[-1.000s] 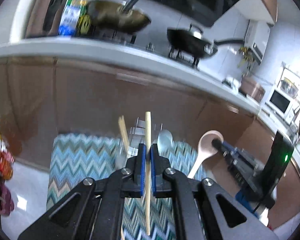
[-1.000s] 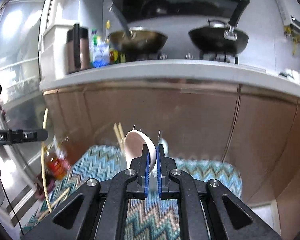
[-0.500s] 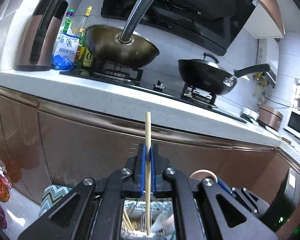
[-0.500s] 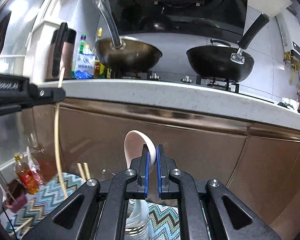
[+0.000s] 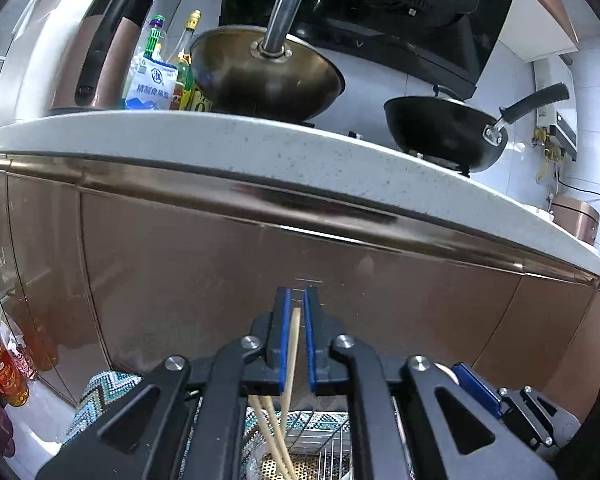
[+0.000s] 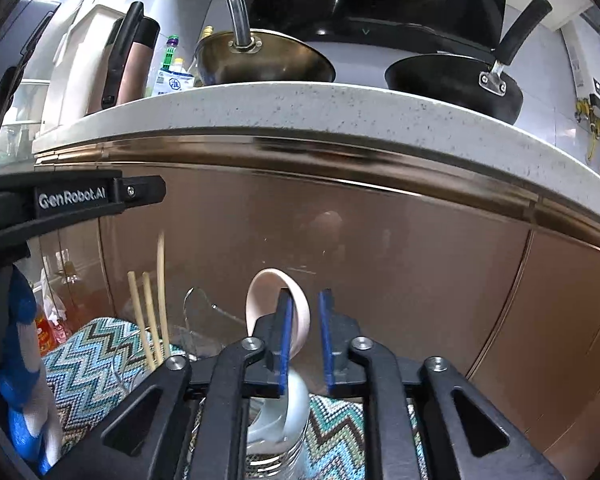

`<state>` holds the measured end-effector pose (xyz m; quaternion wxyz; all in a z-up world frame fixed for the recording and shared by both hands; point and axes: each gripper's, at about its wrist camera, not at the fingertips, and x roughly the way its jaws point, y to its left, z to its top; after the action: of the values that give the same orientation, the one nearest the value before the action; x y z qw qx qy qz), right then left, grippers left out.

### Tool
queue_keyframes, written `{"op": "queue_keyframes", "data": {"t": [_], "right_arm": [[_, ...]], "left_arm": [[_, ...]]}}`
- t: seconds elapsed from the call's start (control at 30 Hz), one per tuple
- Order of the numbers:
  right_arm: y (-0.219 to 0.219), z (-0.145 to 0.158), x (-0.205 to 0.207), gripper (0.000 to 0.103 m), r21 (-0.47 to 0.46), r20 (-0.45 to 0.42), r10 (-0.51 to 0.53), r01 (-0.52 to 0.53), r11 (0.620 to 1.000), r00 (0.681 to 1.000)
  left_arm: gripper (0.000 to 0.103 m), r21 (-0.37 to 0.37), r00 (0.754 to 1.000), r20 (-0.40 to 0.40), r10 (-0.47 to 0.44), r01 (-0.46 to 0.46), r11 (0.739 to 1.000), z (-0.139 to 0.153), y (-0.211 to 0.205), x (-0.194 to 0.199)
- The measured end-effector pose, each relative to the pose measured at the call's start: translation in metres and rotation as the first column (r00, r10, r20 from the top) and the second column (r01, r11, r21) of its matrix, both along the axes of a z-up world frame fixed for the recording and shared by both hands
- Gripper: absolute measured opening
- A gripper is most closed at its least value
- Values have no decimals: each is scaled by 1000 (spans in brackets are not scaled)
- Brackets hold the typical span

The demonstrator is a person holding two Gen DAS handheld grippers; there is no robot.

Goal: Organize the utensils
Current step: 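Carry spoon and chopstick over the wire holder and open both tools to drop them, then raise both open tools away from the wire holder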

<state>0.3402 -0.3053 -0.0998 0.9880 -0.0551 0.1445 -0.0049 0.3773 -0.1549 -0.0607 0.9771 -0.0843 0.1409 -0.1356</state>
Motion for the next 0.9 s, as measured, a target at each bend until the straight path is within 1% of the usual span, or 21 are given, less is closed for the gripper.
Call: {"op": "queue_keyframes", "data": {"t": [0.03,0.1,0.13,0.17,0.23,0.33,0.47,0.5,0.63,0.8,0.9], "right_arm": [[0,0,-3,21,0,1,1,-1,1000,1000],[1,1,-7,22,1,2,-1,1,1000,1000],[0,3,-10,23,5,2,-1,1,1000,1000],[1,5,-13,25,9,4,-1,1,1000,1000],[1,10,-20,25,10,8,-4,4,1000,1000],[1,18,-30,25,13,7,-9,9,1000,1000],[3,28,-51,25,23,8,-15,15,1000,1000],[4,31,-55,25,26,9,-14,14,1000,1000],[10,43,-83,26,29,13,-6,6,1000,1000],[19,58,-121,28,44,24,7,-8,999,1000],[25,66,-144,31,57,31,13,-15,998,999]], "left_arm": [[8,2,1000,7,1,-1,1000,2,2,-5],[9,6,1000,21,6,-6,1000,9,9,-15],[13,3,1000,23,7,-7,1000,13,12,-19],[19,-4,1000,23,9,-9,1000,16,18,-24],[25,-13,1000,23,12,-12,1000,23,27,-33],[25,-7,999,25,25,-25,1000,31,40,-49],[26,19,999,27,42,-42,999,41,54,-74],[26,36,998,25,51,-52,998,43,57,-83],[30,65,998,26,61,-62,996,50,68,-113],[31,107,996,42,81,-85,991,57,79,-155],[31,124,995,53,84,-90,988,61,85,-179]]}}
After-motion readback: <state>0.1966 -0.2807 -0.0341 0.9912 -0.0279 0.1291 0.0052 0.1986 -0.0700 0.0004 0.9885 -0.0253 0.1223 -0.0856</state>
